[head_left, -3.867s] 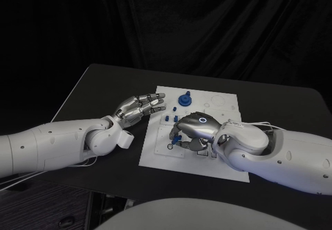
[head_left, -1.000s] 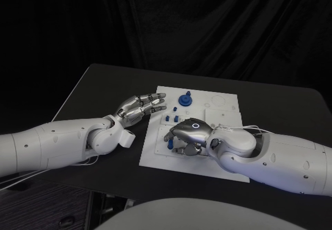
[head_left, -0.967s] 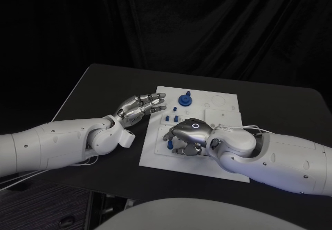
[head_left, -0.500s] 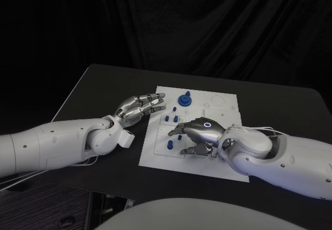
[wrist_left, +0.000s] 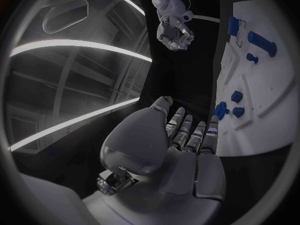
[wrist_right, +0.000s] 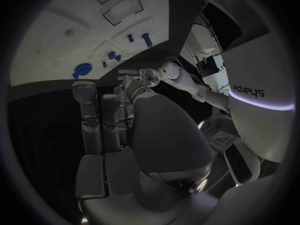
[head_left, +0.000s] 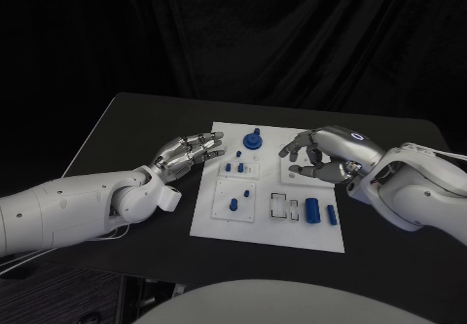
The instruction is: Assemble the parts on the task board
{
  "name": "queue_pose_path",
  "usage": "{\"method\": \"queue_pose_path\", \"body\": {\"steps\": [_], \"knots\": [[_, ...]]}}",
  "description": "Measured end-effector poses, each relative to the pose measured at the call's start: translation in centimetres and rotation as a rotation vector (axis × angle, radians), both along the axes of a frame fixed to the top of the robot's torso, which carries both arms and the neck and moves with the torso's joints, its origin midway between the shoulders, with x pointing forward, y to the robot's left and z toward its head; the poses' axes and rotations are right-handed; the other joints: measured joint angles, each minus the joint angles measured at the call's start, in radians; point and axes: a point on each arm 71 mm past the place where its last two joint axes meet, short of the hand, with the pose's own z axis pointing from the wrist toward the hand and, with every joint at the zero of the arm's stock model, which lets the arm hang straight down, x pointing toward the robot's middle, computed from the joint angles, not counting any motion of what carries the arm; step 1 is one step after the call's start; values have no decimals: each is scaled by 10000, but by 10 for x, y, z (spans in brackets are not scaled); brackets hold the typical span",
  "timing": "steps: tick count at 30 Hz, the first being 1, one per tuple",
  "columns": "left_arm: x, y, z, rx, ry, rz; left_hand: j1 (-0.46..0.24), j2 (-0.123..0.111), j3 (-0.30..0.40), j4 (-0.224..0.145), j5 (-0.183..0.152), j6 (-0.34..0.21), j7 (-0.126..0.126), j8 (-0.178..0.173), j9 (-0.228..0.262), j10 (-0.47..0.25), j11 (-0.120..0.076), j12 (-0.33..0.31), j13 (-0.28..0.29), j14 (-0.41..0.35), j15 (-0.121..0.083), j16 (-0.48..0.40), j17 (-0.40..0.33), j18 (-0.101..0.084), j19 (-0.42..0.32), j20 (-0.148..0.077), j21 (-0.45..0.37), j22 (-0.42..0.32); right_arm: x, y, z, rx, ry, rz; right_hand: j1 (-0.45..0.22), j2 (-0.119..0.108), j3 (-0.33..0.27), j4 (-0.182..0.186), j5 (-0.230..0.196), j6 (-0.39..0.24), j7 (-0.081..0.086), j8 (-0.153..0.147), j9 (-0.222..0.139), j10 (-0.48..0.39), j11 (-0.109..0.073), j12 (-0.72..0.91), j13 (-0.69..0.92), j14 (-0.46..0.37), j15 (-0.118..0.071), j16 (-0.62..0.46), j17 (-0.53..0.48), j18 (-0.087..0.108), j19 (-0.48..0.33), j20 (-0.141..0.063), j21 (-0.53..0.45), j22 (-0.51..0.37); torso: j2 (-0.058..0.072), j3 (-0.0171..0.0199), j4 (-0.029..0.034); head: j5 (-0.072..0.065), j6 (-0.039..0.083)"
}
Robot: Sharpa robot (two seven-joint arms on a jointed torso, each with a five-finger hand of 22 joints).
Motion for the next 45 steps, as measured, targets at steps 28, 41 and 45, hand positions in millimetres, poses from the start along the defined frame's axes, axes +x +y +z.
{"method": "queue_pose_path", "body": {"steps": [28,41,45], "knots": [[-2,2,1,-151,118,142,-40,-40,27,28,0,74,-1,0,20,0,0,0,0,36,36,0,0,0,0,0,0,2,-19,-64,-69,-2787,4397,-4740,-5823,500,-1145,1302,243,-125,-1058,4605,3429,6934,-1038,6648,9693,2221,-932,3640,4707,-707,1661,-942,6025,-1,4,6,-17,-1563,0],[-4,4,2,-165,133,169,-39,-40,27,28,0,73,-2,0,19,0,-1,0,0,36,36,48,9,1,0,0,0,3,-25,-55,-82,-3120,4726,-4828,-6050,478,-1033,1300,-308,-285,-968,4408,3447,6933,-1037,6648,9691,2220,-932,3640,4706,-704,1661,-941,6025,-2,-5,-5,-27,-1640,0],[-4,4,2,-166,133,174,-39,-40,27,28,0,73,-2,0,19,0,0,0,0,36,36,48,9,0,0,0,0,3,-26,-51,-85,-3150,4782,-4770,-6094,434,-1033,1300,-590,-321,-932,4408,3503,6933,-1037,6648,9691,2221,-932,3640,4706,-704,1660,-941,6106,-2,-6,-5,-24,-1648,0]]}}
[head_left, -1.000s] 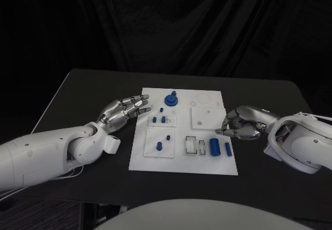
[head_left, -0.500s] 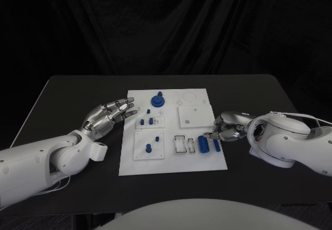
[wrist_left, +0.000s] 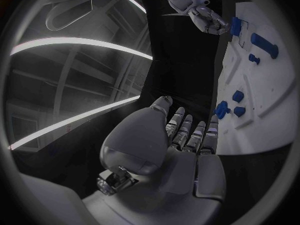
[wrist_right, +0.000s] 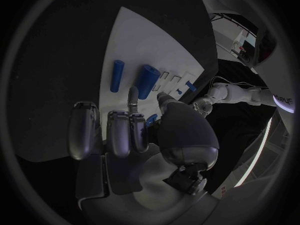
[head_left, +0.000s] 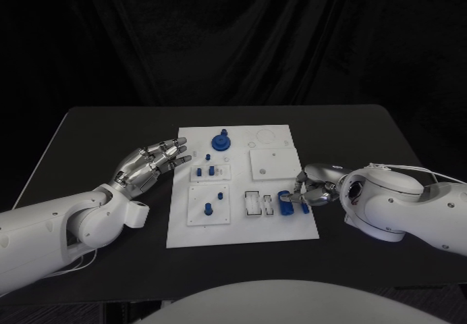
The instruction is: Assemble the parts on the task board
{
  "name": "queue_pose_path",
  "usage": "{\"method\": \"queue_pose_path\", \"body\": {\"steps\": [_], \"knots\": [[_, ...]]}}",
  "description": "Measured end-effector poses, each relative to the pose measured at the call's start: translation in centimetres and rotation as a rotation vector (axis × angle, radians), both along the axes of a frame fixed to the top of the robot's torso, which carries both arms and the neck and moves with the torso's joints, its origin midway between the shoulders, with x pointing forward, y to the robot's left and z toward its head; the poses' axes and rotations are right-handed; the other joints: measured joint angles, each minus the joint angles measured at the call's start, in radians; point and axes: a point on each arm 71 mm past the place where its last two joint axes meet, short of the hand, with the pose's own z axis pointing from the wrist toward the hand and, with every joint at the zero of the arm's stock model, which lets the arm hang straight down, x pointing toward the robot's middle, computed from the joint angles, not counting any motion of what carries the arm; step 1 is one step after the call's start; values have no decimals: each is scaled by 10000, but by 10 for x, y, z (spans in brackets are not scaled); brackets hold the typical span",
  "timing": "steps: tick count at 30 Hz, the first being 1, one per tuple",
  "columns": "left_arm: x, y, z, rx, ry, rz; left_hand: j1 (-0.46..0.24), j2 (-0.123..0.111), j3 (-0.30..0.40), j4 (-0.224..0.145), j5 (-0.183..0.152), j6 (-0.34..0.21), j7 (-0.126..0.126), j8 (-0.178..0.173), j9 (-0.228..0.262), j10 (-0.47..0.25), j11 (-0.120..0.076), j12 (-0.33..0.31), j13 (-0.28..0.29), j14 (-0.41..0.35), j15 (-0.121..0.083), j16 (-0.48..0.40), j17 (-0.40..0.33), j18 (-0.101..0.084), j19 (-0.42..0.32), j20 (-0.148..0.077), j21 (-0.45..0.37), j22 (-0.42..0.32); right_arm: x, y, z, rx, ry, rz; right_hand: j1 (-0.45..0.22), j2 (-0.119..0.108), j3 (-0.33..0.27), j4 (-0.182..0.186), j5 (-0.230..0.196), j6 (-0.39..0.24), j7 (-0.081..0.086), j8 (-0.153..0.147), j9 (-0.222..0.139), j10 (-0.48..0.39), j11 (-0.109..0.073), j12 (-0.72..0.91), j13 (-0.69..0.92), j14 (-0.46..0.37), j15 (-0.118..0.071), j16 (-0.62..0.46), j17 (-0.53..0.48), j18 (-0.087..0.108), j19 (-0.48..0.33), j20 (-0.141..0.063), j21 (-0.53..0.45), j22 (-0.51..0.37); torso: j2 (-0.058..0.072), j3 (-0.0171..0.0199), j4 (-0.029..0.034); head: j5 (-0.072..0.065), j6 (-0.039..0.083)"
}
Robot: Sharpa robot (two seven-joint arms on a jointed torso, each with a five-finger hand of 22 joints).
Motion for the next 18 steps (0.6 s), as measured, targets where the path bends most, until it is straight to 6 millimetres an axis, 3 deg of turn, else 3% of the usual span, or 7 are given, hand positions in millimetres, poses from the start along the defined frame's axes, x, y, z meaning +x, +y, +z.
{"method": "queue_pose_path", "body": {"steps": [8,18], "knots": [[0,0,0,-3,5,-1,0,0,28,28,0,0,0,0,0,0,0,0,0,0,0,0,-1,0,0,0,0,-9,-2,1,-10,-258,334,-60,-370,-108,0,0,-700,-36,-36,35,209,0,0,0,-1,0,0,0,0,0,0,0,51,-1,-5,0,4,20,0],[0,1,0,4,6,13,0,0,56,-1,0,0,0,0,-1,0,0,0,0,37,37,0,-1,0,0,0,0,-8,1,6,-17,-517,430,22,-454,-81,3,4,-848,37,-108,218,413,0,0,0,-2,0,0,-1,-1,2,0,0,147,0,-7,0,4,19,-1]]}}
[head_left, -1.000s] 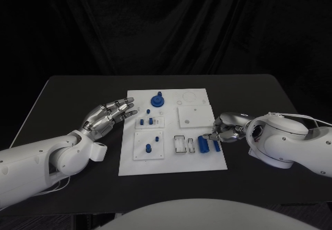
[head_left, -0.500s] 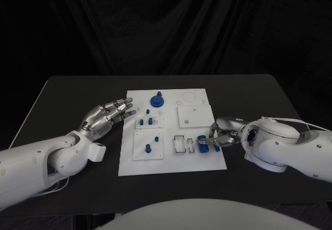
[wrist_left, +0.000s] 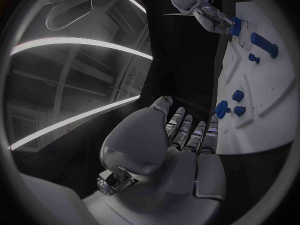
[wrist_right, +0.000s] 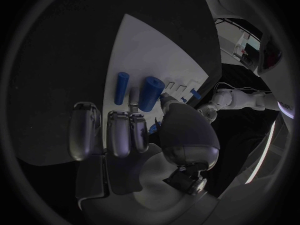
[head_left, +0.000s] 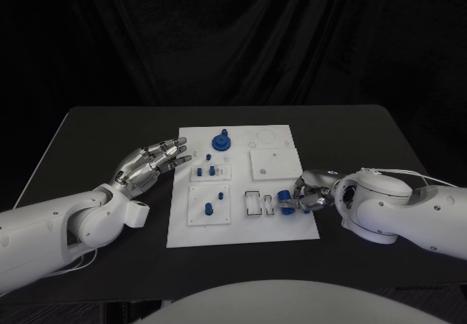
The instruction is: Assemble the parts on the task board
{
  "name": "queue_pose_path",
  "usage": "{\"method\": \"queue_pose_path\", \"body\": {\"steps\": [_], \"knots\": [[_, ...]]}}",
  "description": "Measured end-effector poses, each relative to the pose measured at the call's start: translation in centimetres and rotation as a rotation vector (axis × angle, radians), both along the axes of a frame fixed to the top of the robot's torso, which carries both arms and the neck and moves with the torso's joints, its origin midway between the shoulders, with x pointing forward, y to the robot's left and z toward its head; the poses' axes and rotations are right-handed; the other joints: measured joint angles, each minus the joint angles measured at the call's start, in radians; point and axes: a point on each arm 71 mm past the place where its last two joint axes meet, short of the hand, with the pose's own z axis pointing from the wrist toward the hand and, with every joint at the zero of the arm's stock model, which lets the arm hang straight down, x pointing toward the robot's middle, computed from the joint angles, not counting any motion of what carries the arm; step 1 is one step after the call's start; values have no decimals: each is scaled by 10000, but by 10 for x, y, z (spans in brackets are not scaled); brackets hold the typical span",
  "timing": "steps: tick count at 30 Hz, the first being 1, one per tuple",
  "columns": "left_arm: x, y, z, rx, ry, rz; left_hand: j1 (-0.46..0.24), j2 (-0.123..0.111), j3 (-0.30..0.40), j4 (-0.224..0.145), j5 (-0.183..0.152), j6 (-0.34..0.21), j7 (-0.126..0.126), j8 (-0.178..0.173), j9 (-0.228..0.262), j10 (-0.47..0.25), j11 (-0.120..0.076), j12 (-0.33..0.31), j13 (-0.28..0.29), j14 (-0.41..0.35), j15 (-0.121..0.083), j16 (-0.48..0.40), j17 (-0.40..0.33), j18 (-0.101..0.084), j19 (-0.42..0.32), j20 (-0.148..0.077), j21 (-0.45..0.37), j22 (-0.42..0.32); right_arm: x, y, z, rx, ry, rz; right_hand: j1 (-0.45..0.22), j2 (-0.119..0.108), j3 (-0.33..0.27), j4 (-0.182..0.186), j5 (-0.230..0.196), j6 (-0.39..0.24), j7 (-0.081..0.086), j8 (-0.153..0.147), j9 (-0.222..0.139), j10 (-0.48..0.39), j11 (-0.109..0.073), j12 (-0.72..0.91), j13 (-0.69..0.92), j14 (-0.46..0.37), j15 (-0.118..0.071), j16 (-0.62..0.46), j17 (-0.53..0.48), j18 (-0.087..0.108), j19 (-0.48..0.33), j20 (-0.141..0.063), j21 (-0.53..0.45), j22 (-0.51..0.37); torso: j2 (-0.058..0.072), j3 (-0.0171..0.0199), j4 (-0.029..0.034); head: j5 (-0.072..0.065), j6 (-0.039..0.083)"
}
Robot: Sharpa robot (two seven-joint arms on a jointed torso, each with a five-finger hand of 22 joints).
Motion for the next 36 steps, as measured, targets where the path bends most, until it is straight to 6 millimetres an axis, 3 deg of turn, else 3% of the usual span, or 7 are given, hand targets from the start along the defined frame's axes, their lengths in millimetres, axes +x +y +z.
{"method": "queue_pose_path", "body": {"steps": [6,12,17,23,26,33,36], "knots": [[0,0,0,-1,2,-1,0,0,0,0,0,0,0,0,0,0,0,0,0,0,0,0,0,-1,0,0,0,0,5,3,-2,-81,-77,67,-181,107,52,-2,107,0,0,65,150,0,0,0,0,0,0,0,0,-1,0,0,0,0,0,0,0,19,0],[0,1,0,-3,6,-2,0,0,0,0,0,0,0,0,-1,7,6,9,0,0,0,0,-1,0,0,0,0,1,8,6,-4,-126,-125,123,456,77,257,-151,1196,-36,-36,123,408,37,-37,0,-1,0,0,-23,-1,0,0,1,0,0,0,1,0,36,1],[0,1,0,-7,10,-2,0,0,85,29,0,66,14,42,15,88,87,95,0,36,36,41,10,0,0,0,0,1,9,6,-4,-125,-67,107,818,-40,342,-237,1609,-37,-33,124,505,37,-37,0,-1,0,0,-41,-1,1,0,1,37,0,0,1,0,121,1],[0,2,0,-18,16,-14,0,0,98,41,0,92,18,42,18,75,150,95,0,35,36,41,10,0,0,0,0,0,11,7,-4,74,161,-39,1414,-212,647,-543,3498,-202,-16,101,594,22,-50,0,-2,-14,-23,-41,-1,0,-14,-21,37,-1,-1,1,0,151,1],[0,2,0,-20,18,-16,0,0,98,41,0,92,19,42,25,115,190,129,0,35,35,41,10,0,0,0,0,-22,11,6,-5,261,344,-153,1786,-427,677,-513,5370,-233,-17,63,695,-18,-90,0,-2,-17,-89,-41,-2,0,-1,-73,83,-1,-1,1,0,151,1],[0,3,-1,-23,27,-19,0,0,128,72,0,92,19,41,24,122,198,156,0,35,35,40,9,0,0,0,0,-22,9,4,-7,959,767,-533,1844,-486,926,-264,6911,-233,-17,134,831,19,-125,-1,-2,-16,-88,-41,-2,0,-1,-73,143,-1,-1,1,0,186,1],[0,3,-1,-21,29,-18,0,0,128,71,0,128,-17,41,24,122,198,156,0,35,35,40,9,-1,0,0,0,-45,4,6,-8,1567,1013,-707,1844,-486,1021,-168,6911,-236,-15,192,831,17,-127,0,-3,-17,-88,-40,-2,1,-1,-73,143,-1,0,1,0,226,1]]}}
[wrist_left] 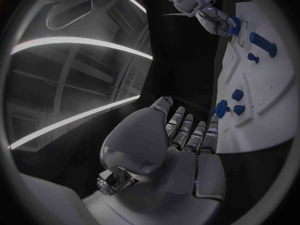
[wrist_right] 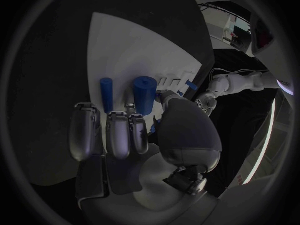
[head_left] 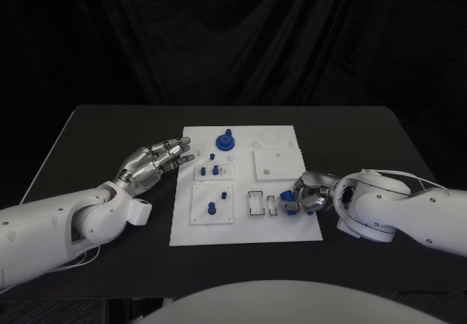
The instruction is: Assemble the parts on the task board
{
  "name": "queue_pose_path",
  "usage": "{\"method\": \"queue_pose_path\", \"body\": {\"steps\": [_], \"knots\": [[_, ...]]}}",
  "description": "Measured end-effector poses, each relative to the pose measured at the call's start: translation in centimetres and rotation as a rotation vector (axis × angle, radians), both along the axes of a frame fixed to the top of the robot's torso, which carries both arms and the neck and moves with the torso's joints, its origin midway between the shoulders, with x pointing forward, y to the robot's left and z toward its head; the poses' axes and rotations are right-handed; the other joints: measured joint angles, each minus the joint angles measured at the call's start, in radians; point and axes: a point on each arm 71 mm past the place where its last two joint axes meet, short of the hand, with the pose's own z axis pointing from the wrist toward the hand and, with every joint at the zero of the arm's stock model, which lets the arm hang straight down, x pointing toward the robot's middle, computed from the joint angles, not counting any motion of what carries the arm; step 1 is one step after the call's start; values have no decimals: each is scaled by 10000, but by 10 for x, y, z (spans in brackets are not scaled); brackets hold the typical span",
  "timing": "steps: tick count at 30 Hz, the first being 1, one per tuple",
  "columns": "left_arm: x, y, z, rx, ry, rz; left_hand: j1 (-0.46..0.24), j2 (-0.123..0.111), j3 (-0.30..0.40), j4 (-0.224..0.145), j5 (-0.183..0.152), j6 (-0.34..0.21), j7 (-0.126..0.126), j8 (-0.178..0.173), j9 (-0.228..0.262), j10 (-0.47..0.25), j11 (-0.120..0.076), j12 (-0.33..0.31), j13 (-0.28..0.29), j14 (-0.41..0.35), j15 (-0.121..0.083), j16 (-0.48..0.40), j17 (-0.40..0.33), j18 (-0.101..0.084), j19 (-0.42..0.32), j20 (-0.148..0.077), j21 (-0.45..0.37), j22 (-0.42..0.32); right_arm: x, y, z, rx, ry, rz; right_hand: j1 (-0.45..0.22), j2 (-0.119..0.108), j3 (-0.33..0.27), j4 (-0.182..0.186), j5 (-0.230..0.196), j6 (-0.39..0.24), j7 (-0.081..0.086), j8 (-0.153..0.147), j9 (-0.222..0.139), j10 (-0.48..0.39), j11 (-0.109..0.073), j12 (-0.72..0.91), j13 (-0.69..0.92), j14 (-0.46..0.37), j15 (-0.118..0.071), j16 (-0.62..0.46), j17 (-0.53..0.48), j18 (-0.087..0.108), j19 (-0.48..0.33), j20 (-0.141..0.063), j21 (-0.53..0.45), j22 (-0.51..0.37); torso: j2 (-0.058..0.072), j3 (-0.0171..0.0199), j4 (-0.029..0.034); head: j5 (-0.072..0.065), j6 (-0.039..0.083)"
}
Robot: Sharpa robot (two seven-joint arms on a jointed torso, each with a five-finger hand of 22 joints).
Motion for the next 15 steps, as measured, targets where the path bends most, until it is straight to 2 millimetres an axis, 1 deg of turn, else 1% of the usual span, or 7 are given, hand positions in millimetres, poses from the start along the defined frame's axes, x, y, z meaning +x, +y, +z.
{"method": "queue_pose_path", "body": {"steps": [3,5,6,7,12,14,15], "knots": [[0,0,0,1,2,1,0,0,-1,-1,0,0,0,0,0,0,-1,0,0,0,0,0,0,0,0,0,0,0,-4,3,3,779,74,-238,-42,-40,115,115,0,-3,3,17,0,-15,-74,0,0,5,-53,0,0,-1,-30,-39,0,0,0,0,0,24,0],[0,0,0,1,3,0,0,0,-1,-1,0,0,0,0,0,0,0,0,0,0,0,0,0,1,0,0,0,0,-6,4,5,1201,74,-400,-104,-101,122,122,1,-4,4,228,0,-14,-88,0,0,0,-73,0,0,-1,1,-69,0,0,-1,0,0,33,0],[0,0,0,0,3,0,0,0,-2,-1,0,0,0,0,0,0,-1,0,0,0,0,0,-1,0,0,0,0,0,-6,5,6,1452,83,-519,-157,-153,122,122,311,-4,4,257,1,-14,-88,0,0,-1,-73,0,0,-1,1,-69,0,0,0,0,0,35,0],[0,0,0,0,3,-1,0,0,-2,-2,0,0,0,0,0,0,-1,0,0,0,0,0,0,1,0,0,0,0,-7,5,6,1634,97,-612,-207,-202,125,125,969,-4,4,257,1,-14,-88,0,0,-1,-73,0,0,-1,1,-69,0,0,0,0,0,37,0],[0,0,0,3,5,5,0,0,25,25,0,36,35,-1,-1,0,-1,0,9,0,0,38,-1,1,0,0,0,0,-8,6,8,2389,268,-1042,-280,-184,150,150,970,-4,5,310,1,-14,-88,0,-1,-1,-73,0,0,-1,1,-69,90,0,0,0,0,76,0],[0,1,0,4,5,9,0,0,25,25,0,35,35,-1,-1,28,27,0,8,0,0,38,-1,1,0,0,0,0,-8,8,8,2612,368,-1159,-443,-143,188,188,632,-5,4,311,11,-15,-88,0,-1,-1,-73,0,0,-1,0,-69,90,0,1,0,0,102,0],[0,1,0,4,6,11,0,0,25,25,0,35,35,-1,-1,28,27,0,8,0,0,38,-1,0,0,0,0,1,-8,9,8,2695,406,-1186,-537,-121,206,206,361,-5,4,334,334,-15,-88,0,-1,-1,-73,0,-1,-1,1,-69,90,0,1,-1,0,108,0]]}}
